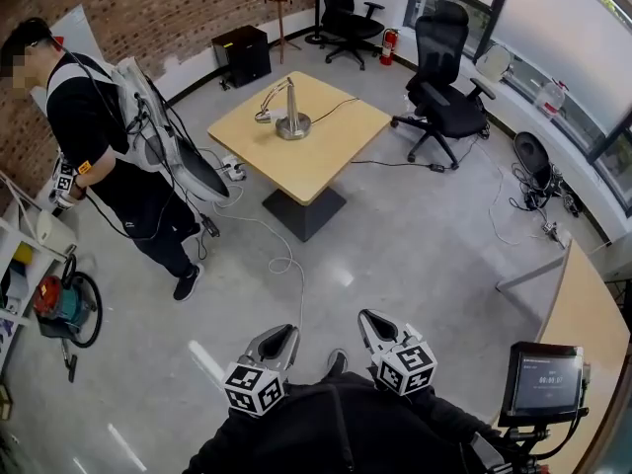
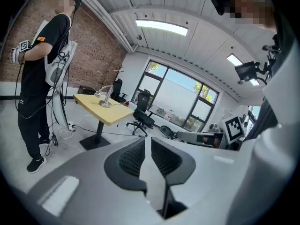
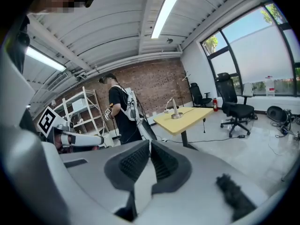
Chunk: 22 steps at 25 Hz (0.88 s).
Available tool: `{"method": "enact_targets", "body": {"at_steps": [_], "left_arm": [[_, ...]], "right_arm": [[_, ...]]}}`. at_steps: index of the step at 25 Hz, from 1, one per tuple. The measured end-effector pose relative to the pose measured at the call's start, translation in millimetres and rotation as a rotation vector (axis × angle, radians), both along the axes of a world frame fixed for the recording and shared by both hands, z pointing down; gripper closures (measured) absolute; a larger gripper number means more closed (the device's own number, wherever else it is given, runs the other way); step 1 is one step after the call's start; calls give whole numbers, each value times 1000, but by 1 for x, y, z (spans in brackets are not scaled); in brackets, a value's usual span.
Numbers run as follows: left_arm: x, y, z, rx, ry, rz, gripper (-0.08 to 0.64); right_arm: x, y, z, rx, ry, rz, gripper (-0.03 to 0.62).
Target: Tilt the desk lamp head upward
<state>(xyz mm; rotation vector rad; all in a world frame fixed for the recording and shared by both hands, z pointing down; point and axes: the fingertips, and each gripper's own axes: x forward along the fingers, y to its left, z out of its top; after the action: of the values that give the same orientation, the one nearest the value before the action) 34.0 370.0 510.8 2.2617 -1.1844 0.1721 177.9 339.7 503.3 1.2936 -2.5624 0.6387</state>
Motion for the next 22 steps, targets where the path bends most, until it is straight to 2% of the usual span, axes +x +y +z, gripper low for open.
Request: {"method": "enact_targets", "body": {"at_steps": [5, 12, 19, 22], "left_arm": [[20, -34, -3, 2, -19, 5, 512], [10, -80, 1, -38, -6, -33, 512], [1, -162, 9, -38, 37, 58, 512], [-15, -197, 9, -26, 59, 84, 512]], "right_arm": [[20, -40, 1, -2, -18, 2, 575], [10, -85, 9, -40, -26, -32, 575], [10, -155, 10, -44, 17, 77, 575], [-7, -183, 9, -43, 42, 104, 575]]}}
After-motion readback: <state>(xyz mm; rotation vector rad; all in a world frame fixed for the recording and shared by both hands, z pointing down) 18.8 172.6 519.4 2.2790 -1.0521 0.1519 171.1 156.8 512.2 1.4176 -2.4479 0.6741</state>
